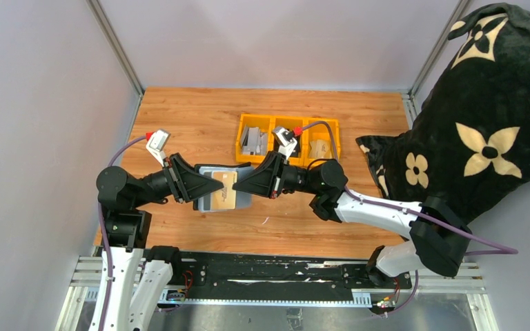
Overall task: Take the credit cards out of the card holder
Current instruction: Remove the credit card from the card holder.
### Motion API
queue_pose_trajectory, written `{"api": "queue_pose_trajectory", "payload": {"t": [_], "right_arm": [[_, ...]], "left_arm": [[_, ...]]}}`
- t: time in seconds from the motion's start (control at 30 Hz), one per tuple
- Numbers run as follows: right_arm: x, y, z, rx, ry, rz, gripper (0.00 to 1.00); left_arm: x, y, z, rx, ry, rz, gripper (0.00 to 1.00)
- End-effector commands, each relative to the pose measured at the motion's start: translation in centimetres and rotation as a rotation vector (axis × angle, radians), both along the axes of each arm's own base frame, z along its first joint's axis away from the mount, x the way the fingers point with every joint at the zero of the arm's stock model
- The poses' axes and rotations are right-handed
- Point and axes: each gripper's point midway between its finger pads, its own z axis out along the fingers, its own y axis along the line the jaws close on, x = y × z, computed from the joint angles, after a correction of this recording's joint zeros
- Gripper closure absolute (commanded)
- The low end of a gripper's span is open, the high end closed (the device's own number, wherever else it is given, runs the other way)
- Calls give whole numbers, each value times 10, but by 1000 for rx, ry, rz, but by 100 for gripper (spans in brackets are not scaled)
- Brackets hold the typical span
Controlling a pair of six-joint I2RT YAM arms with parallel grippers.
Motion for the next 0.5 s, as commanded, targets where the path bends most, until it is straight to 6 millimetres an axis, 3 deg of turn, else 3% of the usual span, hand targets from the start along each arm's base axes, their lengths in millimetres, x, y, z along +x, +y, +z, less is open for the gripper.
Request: {"api": "queue_pose_trajectory", "payload": {"t": [0.0,0.47], "right_arm": [[9,-12,1,14,-11,-46,100],[10,-20,-3,17,-3,-74,100]], "left_arm": [[-11,-1,19,-15,-89,-21,72],[-10,-1,21,-12,-95,-23,71]]}}
